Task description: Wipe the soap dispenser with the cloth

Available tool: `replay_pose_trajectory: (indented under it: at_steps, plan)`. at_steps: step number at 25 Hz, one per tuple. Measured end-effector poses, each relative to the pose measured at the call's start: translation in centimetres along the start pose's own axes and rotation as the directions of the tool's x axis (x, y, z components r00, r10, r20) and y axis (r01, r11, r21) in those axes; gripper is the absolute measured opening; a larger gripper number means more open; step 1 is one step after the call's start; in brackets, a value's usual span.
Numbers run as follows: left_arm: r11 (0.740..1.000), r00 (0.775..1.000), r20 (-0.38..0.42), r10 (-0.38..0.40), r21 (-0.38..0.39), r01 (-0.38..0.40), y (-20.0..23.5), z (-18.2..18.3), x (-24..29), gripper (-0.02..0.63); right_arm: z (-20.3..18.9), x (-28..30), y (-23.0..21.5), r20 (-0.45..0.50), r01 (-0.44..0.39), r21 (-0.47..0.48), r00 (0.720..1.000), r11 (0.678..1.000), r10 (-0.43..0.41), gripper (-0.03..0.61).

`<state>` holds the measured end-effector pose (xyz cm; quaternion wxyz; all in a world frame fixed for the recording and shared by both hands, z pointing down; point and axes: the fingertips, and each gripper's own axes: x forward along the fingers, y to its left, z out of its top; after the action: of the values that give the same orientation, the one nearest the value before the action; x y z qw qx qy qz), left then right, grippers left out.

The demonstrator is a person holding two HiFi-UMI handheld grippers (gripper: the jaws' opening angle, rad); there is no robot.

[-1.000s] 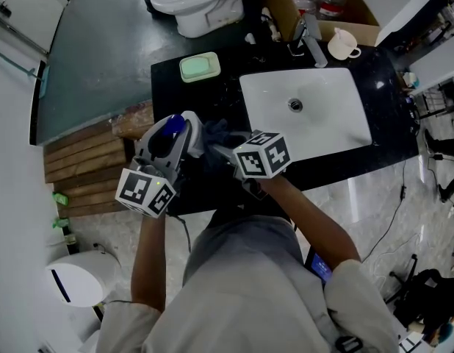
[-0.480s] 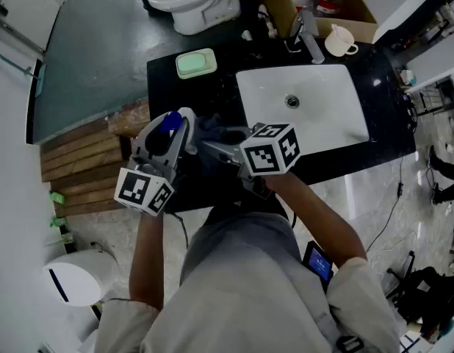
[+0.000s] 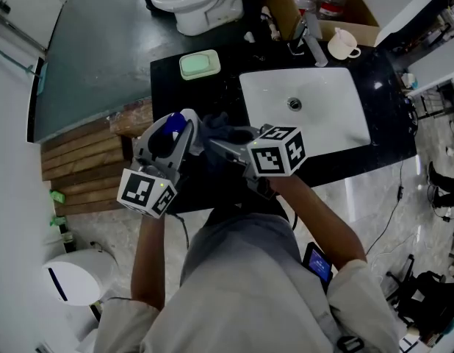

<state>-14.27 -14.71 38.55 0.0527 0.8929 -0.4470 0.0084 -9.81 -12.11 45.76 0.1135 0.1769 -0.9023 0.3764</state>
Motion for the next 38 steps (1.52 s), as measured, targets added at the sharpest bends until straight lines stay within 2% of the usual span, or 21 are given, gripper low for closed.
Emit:
replay_pose_trajectory:
  at_steps: [6, 12, 16, 22, 27, 31, 34, 38]
  plan:
    - [1.0, 1.0, -0.004, -0.012, 0.002, 0.012, -0.2, -0.8, -0.7, 0.132, 0.6, -0.6, -0.6, 0.036, 0.054, -0.039, 0.998, 0.998, -0.052, 0.072]
    - [0.999, 1.0, 0.006, 0.008, -0.043, -0.007, -0.3, -0.5, -2.3, 0.132, 0.8, -1.6, 0.1, 0.078, 0.117, -0.138, 0.991, 0.984, -0.107, 0.072]
    - [0.997, 0.999, 0.023, 0.026, -0.079, -0.024, -0.8, -0.5, -3.5, 0.132, 1.1, -2.9, 1.5, 0.127, 0.178, -0.242, 0.98, 0.954, -0.151, 0.072]
    - [0.992, 0.997, 0.039, 0.062, -0.112, -0.057, -2.5, 0.8, -5.9, 0.13, 1.6, -5.1, 5.2, 0.208, 0.24, -0.407, 0.964, 0.881, -0.166, 0.072]
    - [0.99, 0.995, 0.057, 0.084, -0.121, -0.077, -4.3, 1.8, -7.6, 0.075, 1.1, -7.2, 7.5, 0.255, 0.274, -0.448, 0.952, 0.851, -0.172, 0.072]
    - [0.99, 0.994, 0.073, 0.08, -0.124, -0.071, -6.3, 2.3, -8.5, 0.018, 0.7, -9.0, 9.4, 0.288, 0.286, -0.454, 0.943, 0.844, -0.165, 0.072]
    - [0.99, 0.993, 0.084, 0.08, -0.125, -0.07, -8.1, 2.7, -9.3, 0.008, 0.2, -10.5, 10.7, 0.31, 0.3, -0.451, 0.936, 0.841, -0.167, 0.072]
    - [0.985, 0.992, 0.076, 0.101, -0.15, -0.089, -9.4, 3.2, -10.1, 0.006, 0.1, -12.1, 11.3, 0.324, 0.332, -0.469, 0.927, 0.819, -0.19, 0.067]
